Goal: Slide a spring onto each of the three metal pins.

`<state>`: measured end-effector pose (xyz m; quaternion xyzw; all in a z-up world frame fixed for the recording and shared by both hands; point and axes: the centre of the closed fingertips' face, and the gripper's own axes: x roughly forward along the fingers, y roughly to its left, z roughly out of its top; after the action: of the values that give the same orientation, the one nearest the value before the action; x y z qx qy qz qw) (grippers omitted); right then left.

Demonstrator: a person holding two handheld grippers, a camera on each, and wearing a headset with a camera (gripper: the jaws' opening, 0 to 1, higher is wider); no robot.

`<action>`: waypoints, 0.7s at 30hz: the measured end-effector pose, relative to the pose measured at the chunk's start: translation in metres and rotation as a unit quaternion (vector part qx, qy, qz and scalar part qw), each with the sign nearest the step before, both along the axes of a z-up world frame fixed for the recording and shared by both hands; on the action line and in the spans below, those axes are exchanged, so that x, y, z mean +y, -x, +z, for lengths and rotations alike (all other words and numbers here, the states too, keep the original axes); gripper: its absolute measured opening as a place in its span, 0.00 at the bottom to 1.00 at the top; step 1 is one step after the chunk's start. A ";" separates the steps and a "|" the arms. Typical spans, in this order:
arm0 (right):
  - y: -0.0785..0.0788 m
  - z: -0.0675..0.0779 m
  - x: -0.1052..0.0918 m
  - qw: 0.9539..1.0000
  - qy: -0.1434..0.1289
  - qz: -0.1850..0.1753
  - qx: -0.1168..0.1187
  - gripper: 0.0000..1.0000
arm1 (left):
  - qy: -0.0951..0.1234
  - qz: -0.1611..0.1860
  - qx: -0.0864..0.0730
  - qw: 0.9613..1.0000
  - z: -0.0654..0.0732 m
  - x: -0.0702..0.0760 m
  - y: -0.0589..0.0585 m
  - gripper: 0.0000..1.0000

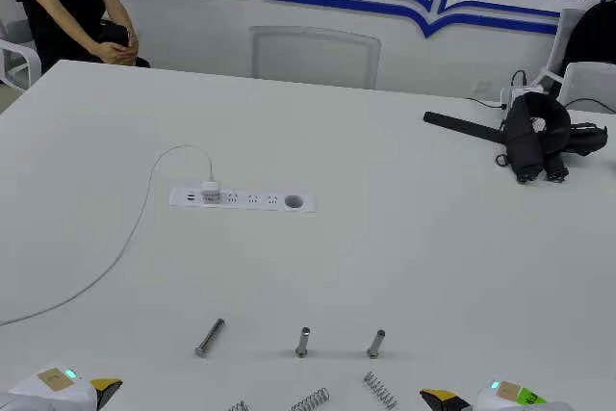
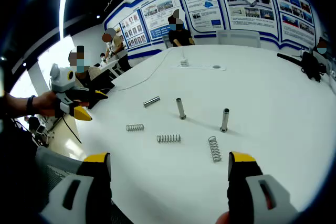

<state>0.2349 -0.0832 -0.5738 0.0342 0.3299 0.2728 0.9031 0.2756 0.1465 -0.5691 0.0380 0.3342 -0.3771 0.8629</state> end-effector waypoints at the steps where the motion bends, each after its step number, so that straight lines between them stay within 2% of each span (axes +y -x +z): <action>1: 0.000 0.000 0.000 1.000 0.000 0.000 0.000 0.94 | 0.000 0.001 0.000 1.000 0.000 0.000 0.000 0.90; 21: 0.001 -0.002 0.001 1.000 -0.001 0.001 0.004 0.94 | 0.002 0.005 0.001 1.000 0.000 0.000 -0.001 0.91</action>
<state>0.2339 -0.0826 -0.5753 0.0355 0.3334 0.2737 0.9015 0.2769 0.1468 -0.5691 0.0339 0.3348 -0.3738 0.8643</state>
